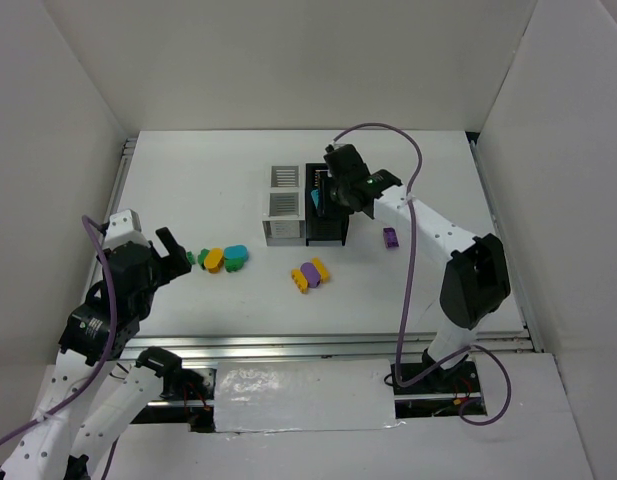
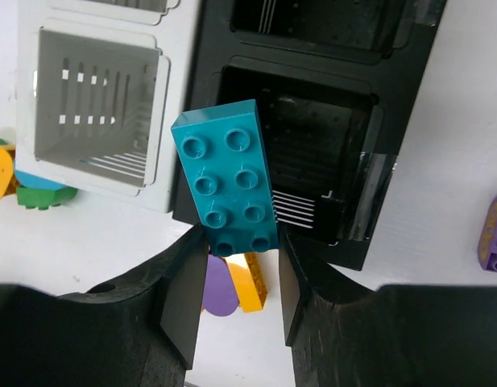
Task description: Sort the legos into containers by color
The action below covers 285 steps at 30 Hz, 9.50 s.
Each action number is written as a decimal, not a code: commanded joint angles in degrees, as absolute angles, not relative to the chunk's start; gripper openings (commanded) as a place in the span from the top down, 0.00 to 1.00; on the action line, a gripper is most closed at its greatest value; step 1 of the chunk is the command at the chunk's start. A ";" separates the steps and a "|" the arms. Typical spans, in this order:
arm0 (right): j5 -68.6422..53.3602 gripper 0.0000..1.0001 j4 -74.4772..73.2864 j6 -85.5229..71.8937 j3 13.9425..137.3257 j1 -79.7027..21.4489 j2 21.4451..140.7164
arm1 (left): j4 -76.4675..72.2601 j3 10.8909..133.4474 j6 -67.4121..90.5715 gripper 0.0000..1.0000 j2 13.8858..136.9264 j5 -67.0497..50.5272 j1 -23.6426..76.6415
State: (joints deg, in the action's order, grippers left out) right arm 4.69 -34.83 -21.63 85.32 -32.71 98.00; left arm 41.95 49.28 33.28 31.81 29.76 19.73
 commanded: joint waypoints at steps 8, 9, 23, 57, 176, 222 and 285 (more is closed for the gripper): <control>10.81 0.85 -34.89 -19.96 88.86 -32.87 98.35 | 40.08 49.66 33.05 0.00 32.70 30.15 20.04; 11.25 0.84 -35.07 -19.52 89.21 -32.87 98.52 | 40.08 49.75 33.05 0.00 32.78 30.06 19.95; 12.04 0.32 -35.33 -17.93 90.79 -32.78 99.85 | 40.08 49.66 33.05 0.00 32.78 30.23 20.04; -1.67 0.00 -34.98 -27.86 56.96 -39.29 51.95 | 35.42 58.89 52.99 0.18 86.11 22.93 29.17; -15.37 1.00 1.55 -30.85 53.53 -48.25 49.95 | 8.26 50.09 42.53 0.00 38.23 -14.29 41.75; -30.23 1.00 30.50 -38.15 44.65 -49.92 50.36 | -19.78 49.66 52.91 1.00 43.51 -33.40 41.84; 12.13 0.00 -25.66 -21.88 79.92 -32.43 79.48 | 37.35 68.38 38.76 1.00 51.84 14.41 41.57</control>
State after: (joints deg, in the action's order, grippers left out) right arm 10.94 -25.30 -18.52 80.84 -32.84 88.29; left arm 38.02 64.95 37.71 49.15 10.70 41.56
